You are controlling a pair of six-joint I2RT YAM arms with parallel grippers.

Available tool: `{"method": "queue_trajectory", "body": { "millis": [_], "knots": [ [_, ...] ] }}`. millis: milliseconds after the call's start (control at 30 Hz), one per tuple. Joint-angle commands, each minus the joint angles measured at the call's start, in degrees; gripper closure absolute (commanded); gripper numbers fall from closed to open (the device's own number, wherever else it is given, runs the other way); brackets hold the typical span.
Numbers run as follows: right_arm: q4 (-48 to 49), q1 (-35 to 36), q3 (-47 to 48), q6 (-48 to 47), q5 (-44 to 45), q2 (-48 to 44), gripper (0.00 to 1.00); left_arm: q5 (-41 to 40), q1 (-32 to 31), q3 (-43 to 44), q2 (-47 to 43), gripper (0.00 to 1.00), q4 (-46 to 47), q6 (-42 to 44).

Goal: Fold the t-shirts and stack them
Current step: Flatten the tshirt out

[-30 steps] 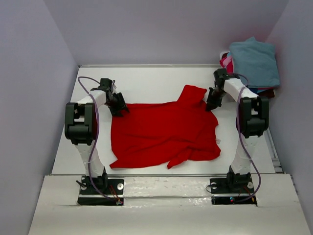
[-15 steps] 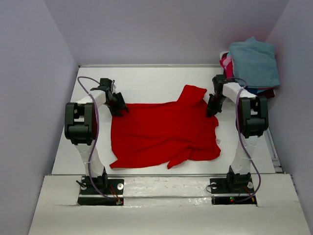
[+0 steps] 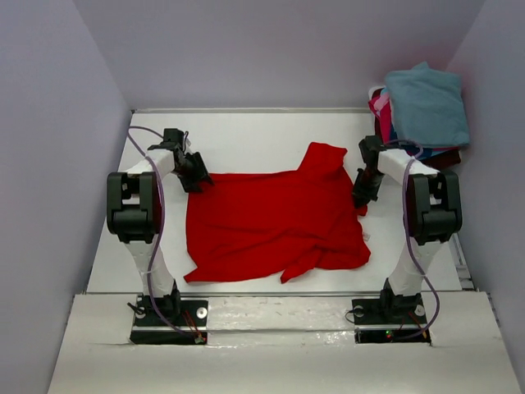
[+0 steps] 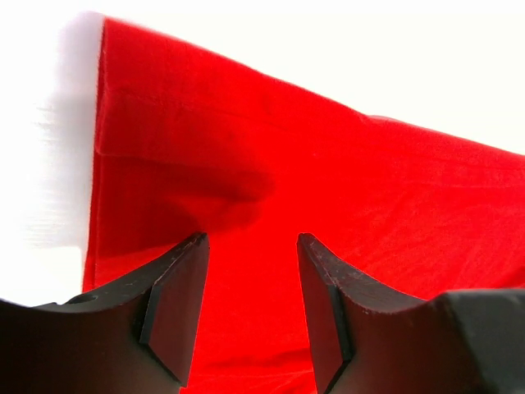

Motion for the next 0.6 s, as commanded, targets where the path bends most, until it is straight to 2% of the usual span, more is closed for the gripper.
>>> {"method": "queue_trajectory", "body": {
  "millis": [0,433,567],
  "knots": [
    [0.3,0.1,-2.9,2.2,2.2,-5.0,0.91,0.5,0.4,2.3,0.1,0.42,-1.1,0.9],
    [3.4,0.1,-12.2,2.7,-1.2,-10.1,0.93,0.8,0.4,3.2,1.1,0.42,-1.0,0.7],
    [1.9,0.1,-10.1,2.3,-1.4,-11.5,0.93,0.6,0.4,4.3,1.4,0.42,-1.2,0.1]
  ]
}}
